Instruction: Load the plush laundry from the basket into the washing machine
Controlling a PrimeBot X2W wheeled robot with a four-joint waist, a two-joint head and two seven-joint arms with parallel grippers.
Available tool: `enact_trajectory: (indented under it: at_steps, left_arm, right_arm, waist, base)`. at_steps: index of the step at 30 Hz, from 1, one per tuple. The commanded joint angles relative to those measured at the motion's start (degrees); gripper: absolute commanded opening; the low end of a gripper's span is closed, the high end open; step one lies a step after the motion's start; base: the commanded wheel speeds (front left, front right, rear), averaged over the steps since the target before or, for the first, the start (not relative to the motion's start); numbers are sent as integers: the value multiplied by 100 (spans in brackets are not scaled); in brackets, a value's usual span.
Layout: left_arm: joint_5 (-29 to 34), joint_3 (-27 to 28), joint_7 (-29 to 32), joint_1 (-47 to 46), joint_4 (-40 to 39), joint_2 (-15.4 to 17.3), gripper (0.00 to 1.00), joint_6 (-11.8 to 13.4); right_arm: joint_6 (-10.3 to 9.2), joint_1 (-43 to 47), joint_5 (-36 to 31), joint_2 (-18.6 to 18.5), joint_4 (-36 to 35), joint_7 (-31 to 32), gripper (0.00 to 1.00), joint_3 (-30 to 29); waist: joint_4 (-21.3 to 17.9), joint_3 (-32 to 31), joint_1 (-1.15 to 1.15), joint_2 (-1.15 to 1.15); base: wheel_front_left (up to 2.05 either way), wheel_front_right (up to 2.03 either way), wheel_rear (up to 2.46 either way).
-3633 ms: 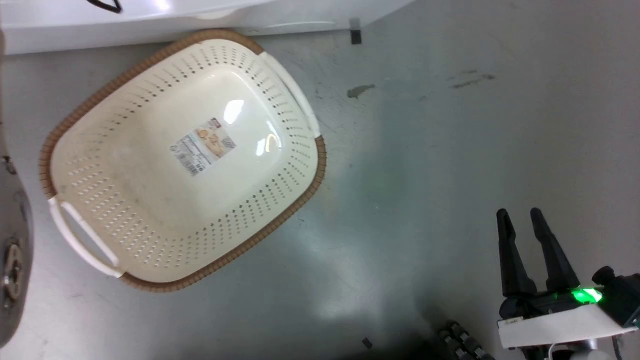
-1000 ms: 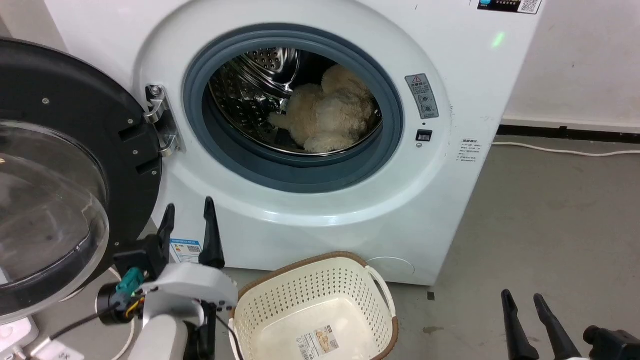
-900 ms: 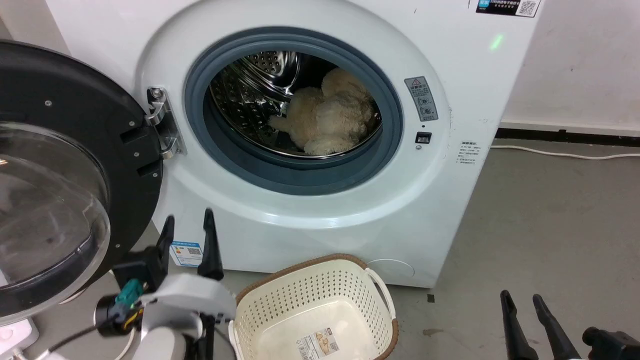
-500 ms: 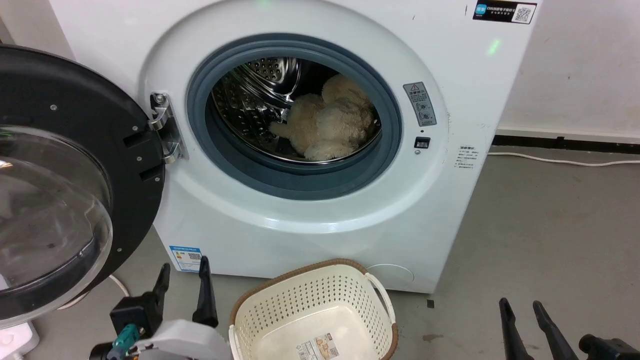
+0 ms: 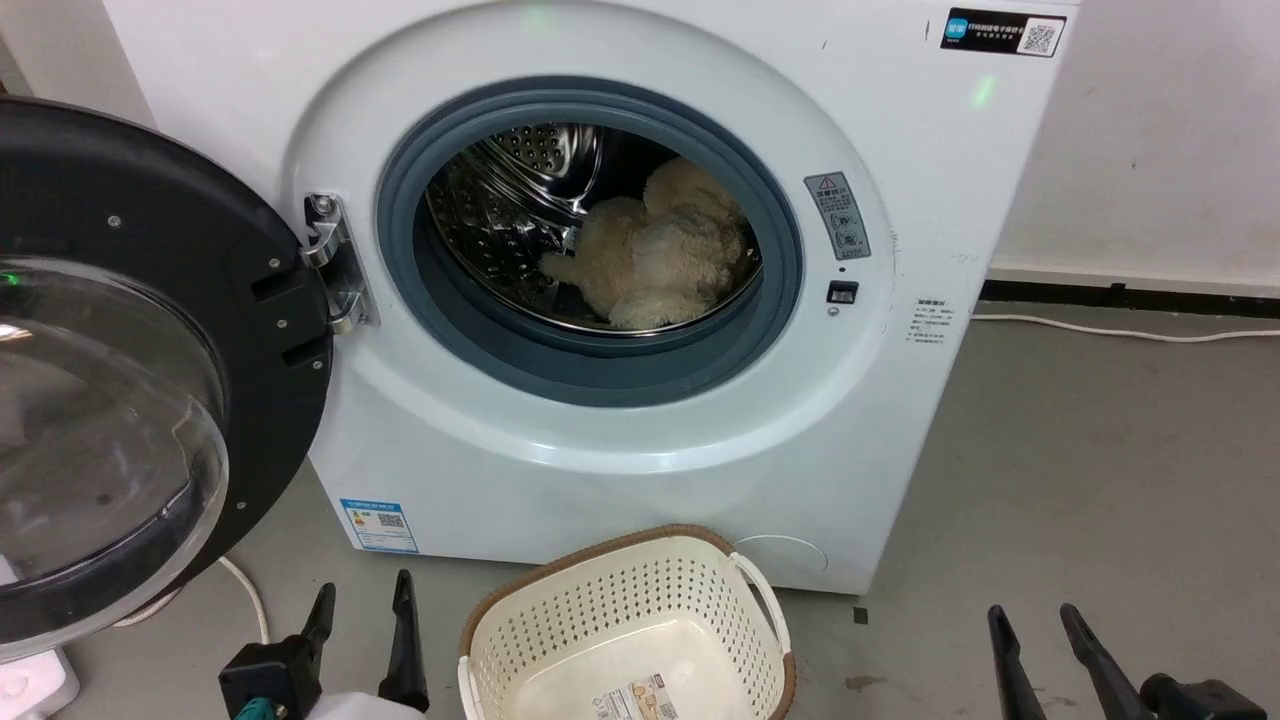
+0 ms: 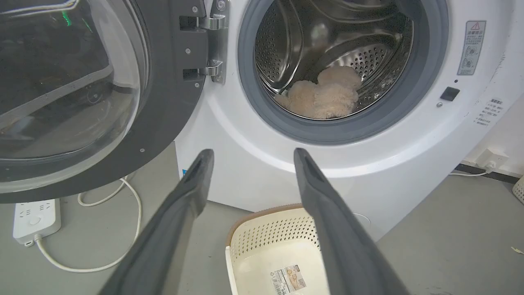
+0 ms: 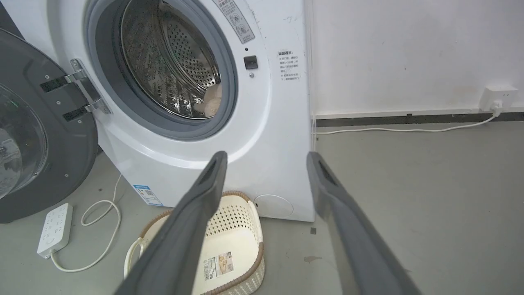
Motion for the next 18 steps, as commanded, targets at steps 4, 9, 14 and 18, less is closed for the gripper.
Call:
enact_trajectory:
  at_steps: [4, 9, 14, 18]
  left_arm:
    - [70, -118, 97, 132, -56, 113, 100, 10]
    - [125, -176, 143, 129, -78, 191, 100, 4]
    - [209, -262, 148, 83, -151, 257, 100, -14]
    - [200, -325, 29, 74, -226, 286, 100, -112]
  right_arm:
    - [5, 101, -58, -9, -94, 42, 100, -1]
    - [5, 140, -62, -9, -136, 71, 100, -14]
    - [5, 160, -67, -9, -167, 107, 100, -2]
    - [5, 165, -64, -9, -189, 131, 100, -2]
  waist:
    - [13, 7, 0, 0]
    - [28, 17, 0, 0]
    - [35, 16, 0, 0]
    - [25, 17, 0, 0]
  base:
    - [0, 0, 0]
    - [0, 0, 0]
    - [0, 0, 0]
    - [0, 0, 0]
